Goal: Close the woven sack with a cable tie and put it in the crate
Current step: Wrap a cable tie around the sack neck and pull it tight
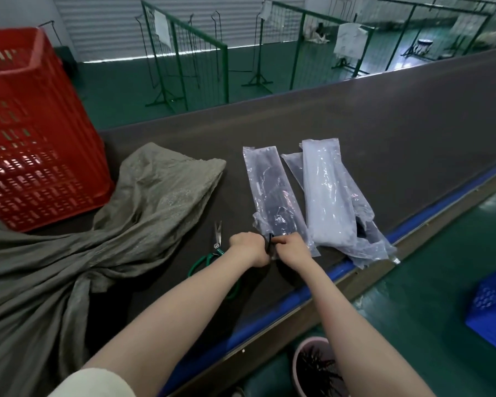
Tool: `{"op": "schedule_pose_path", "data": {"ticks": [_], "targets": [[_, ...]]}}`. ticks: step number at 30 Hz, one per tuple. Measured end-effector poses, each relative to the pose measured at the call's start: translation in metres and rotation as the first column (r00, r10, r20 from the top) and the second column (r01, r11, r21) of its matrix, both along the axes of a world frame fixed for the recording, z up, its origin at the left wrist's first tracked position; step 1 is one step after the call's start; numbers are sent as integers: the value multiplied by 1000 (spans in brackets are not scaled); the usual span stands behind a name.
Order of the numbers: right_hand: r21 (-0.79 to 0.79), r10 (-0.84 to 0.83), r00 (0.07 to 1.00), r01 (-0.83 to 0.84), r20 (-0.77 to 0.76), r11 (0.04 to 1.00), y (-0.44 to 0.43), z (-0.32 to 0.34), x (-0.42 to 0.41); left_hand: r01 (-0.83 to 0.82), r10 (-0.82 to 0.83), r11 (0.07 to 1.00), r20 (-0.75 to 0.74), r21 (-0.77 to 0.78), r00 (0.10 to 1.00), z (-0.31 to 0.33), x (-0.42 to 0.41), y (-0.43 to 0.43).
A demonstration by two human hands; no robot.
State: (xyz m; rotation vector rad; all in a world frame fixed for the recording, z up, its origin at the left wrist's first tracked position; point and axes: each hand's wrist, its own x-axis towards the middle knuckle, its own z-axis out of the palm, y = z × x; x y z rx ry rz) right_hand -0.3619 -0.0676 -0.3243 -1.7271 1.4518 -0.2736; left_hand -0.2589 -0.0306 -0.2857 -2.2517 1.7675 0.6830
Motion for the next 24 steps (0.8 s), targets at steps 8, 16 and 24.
{"op": "schedule_pose_path", "data": {"ticks": [8,16,24], "targets": [[22,-337,941,337,17,941,8,13,22,-136,177,979,-310,149,934,38,44,30],[715,-706,593,290,386,635,24,19,81,-178,248,965,-455,192,855,68,98,55],[773,-735,512,196,445,604,77,21,136,-175,187,973,-73,149,980,115,142,92]]}}
